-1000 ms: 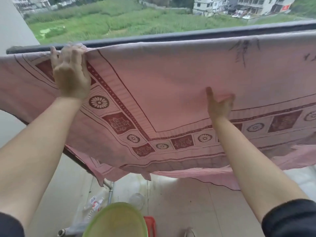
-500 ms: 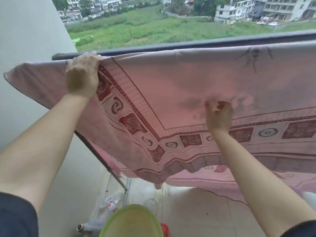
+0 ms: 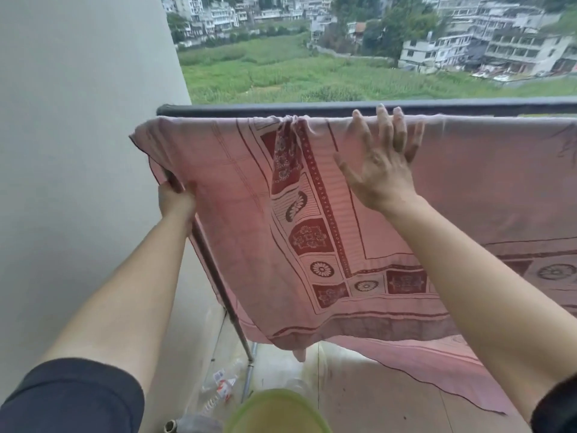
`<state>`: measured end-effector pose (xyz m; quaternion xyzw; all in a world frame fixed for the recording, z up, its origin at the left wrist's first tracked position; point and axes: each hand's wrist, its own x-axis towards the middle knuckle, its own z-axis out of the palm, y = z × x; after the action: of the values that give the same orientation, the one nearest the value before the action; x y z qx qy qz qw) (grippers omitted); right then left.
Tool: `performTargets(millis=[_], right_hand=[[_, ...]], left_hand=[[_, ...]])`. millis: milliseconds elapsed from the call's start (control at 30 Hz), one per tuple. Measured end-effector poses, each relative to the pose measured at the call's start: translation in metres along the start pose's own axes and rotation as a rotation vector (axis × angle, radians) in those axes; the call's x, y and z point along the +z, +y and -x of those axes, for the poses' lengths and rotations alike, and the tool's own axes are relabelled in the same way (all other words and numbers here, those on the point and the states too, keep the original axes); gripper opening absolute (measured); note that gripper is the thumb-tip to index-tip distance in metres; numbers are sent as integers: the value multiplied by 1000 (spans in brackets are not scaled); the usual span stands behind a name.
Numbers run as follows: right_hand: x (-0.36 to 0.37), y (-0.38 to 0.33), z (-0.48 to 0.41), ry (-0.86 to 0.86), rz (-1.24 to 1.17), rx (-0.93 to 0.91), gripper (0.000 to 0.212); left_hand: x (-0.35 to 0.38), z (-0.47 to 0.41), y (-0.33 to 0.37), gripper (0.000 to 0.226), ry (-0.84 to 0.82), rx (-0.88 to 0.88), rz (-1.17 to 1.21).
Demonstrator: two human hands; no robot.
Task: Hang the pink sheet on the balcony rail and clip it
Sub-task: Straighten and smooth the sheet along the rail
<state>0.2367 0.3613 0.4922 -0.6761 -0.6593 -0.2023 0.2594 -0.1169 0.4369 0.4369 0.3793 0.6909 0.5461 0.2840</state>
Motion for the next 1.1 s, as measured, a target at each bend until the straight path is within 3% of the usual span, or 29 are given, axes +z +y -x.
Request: performTargets(millis=[100, 200, 367, 433, 500, 600, 700, 933, 1100], right_hand=[[6, -3, 0, -15, 61, 16, 77], [11, -7, 1, -16, 86, 23, 77], [8, -17, 3, -59, 97, 56, 84], [-4, -13, 9, -81, 59, 21, 89], [-19, 1, 27, -93, -7, -30, 84], [-35, 37, 72, -108, -69, 77, 67], [-55, 89, 121, -152, -81, 317, 57], [-139, 246, 225, -168, -45, 835, 34], [-181, 345, 278, -40, -109, 1020, 38]], left_hand=[[-22, -8, -14, 27, 77, 120, -96], [-56, -24, -23, 29, 196, 149, -262], [-57, -24, -6, 39, 136, 67, -419], [-40, -4, 12, 59, 221, 193, -425], [-15, 21, 33, 70, 236, 510, -432], [43, 58, 66, 58, 69, 914, -460], [108, 114, 96, 47, -79, 1138, -498], [220, 294, 126, 53, -456, 1488, -456], [287, 403, 143, 62, -568, 1597, -538]])
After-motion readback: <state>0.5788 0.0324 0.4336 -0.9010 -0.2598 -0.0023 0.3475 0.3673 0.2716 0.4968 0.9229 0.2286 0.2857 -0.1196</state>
